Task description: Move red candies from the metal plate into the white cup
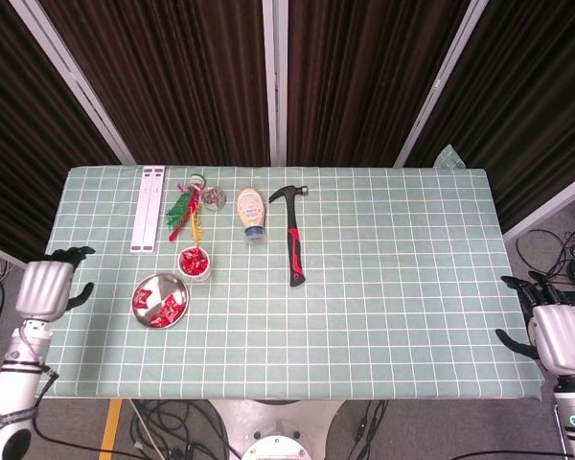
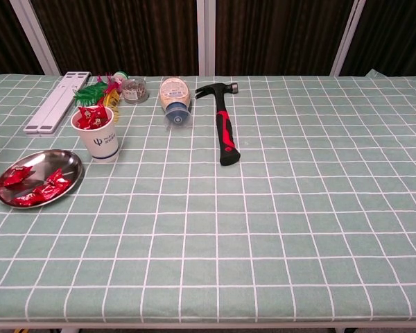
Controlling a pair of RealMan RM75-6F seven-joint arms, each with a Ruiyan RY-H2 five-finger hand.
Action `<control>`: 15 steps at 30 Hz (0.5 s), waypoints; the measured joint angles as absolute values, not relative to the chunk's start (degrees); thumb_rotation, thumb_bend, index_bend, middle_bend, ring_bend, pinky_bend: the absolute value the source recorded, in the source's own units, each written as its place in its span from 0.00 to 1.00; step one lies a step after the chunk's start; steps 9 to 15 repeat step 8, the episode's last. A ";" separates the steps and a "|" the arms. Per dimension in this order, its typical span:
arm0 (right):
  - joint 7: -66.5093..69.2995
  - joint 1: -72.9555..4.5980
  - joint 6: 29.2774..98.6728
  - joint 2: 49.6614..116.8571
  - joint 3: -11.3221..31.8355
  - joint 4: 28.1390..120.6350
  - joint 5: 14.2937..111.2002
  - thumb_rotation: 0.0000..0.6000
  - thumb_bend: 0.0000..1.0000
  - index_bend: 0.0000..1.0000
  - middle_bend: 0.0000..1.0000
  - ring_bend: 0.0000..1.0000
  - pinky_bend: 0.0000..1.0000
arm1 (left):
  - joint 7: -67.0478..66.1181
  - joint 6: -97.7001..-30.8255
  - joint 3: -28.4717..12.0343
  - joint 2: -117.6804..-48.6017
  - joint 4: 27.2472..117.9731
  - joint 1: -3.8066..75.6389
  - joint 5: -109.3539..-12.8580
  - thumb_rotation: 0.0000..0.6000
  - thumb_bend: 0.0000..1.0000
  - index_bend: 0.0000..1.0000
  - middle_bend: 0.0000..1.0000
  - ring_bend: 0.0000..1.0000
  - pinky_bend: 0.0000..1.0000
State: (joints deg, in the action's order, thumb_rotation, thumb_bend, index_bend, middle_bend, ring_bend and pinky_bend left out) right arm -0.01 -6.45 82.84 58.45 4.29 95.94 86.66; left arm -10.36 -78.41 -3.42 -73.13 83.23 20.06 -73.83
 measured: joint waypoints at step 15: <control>2.23 -5.54 85.29 60.10 3.13 93.66 89.42 1.00 0.10 0.20 0.25 0.07 0.24 | -11.85 -86.09 0.52 -70.50 88.37 12.98 -78.14 1.00 0.30 0.33 0.30 0.22 0.25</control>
